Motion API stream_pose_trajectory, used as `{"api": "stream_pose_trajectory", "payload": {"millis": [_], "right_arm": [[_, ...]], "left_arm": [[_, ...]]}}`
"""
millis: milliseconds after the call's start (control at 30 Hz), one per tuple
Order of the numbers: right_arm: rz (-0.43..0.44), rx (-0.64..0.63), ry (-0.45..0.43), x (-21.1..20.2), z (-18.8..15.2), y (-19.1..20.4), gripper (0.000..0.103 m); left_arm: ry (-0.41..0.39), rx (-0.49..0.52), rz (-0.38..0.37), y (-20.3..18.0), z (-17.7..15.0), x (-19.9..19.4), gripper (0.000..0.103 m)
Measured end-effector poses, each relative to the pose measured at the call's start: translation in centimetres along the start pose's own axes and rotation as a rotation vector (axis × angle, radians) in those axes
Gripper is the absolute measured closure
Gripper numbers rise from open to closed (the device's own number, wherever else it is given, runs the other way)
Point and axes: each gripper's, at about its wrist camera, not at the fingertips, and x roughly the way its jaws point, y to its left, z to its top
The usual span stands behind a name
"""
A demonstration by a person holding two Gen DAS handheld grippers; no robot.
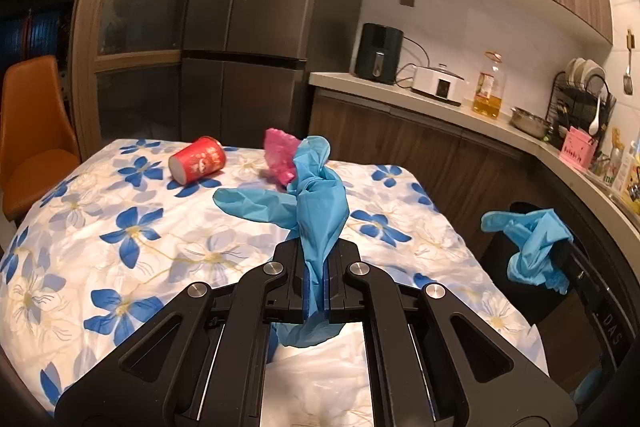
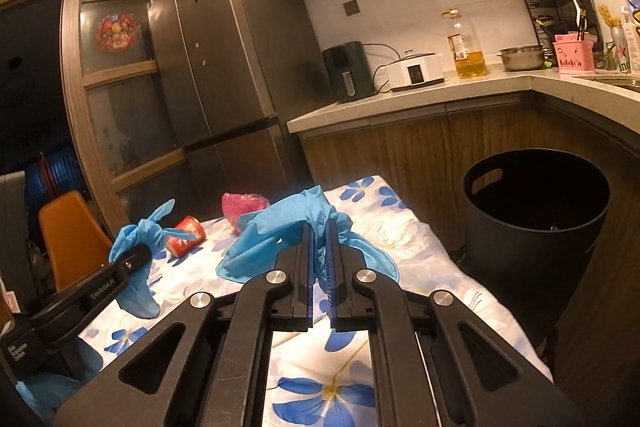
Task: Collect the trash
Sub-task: 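Carry both blue gloves with both tools over the black bin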
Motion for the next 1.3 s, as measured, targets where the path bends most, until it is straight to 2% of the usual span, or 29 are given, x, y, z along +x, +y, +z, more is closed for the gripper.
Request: {"api": "stream_pose_trajectory", "payload": {"millis": [600, 1133, 1300], "right_arm": [[-0.074, 0.052, -0.081, -1.4, 1.6, -4.5, 0.097], [-0.251, 0.072, -0.187, -2.1, 5.1, -11.0, 0.097], [-0.304, 0.074, -0.207, -1.9, 6.6, -13.3, 0.097]], "left_arm": [[0.008, 0.106, -0.075, -6.4, 0.2, 1.8, 0.100], [0.001, 0.200, -0.281, -16.0, 1.5, 5.3, 0.100], [-0.010, 0.235, -0.356, -20.2, 2.0, 6.5, 0.100]]}}
